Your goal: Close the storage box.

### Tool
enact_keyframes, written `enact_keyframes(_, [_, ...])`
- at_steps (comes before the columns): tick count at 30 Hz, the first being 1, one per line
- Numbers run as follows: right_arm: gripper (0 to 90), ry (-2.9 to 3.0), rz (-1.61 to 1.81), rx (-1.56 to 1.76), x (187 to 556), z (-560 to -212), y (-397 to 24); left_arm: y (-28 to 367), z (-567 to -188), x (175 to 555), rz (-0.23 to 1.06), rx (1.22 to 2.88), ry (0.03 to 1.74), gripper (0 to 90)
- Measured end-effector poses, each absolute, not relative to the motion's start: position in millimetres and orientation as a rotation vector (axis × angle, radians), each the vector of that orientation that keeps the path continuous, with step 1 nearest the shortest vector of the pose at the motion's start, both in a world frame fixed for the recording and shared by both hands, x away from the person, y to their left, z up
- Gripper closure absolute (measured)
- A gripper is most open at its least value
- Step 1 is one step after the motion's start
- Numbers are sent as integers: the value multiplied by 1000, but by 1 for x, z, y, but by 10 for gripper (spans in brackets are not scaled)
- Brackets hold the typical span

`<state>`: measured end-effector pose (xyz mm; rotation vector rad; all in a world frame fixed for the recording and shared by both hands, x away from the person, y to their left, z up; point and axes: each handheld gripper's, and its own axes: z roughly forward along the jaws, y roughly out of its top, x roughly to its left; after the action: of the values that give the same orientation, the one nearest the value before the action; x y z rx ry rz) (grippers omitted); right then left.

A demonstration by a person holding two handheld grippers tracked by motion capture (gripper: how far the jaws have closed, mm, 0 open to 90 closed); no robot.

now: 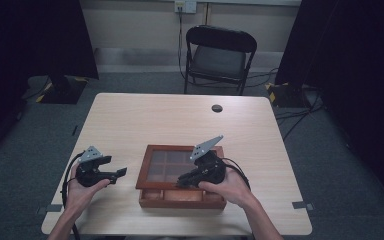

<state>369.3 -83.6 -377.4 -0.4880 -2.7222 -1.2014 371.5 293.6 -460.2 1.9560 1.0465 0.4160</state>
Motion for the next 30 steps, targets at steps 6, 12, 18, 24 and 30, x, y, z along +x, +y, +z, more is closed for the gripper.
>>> enact_keyframes(6, [826, -2733, -1170, -489, 365, -390, -82, 300, -467, 374, 412, 1960, 1075, 181])
enact_keyframes(12, [826, -2744, -1113, -498, 361, -403, -80, 302, -470, 376, 396, 1954, 1111, 185])
enact_keyframes(18, [825, -2734, -1120, -514, 360, -412, -82, 303, -472, 377, 387, 1954, 1125, 185])
enact_keyframes(24, [826, -2738, -1101, -520, 358, -422, -80, 305, -476, 379, 379, 1966, 1140, 185])
enact_keyframes(30, [826, -2736, -1114, -533, 357, -427, -82, 306, -478, 380, 377, 1959, 1152, 185])
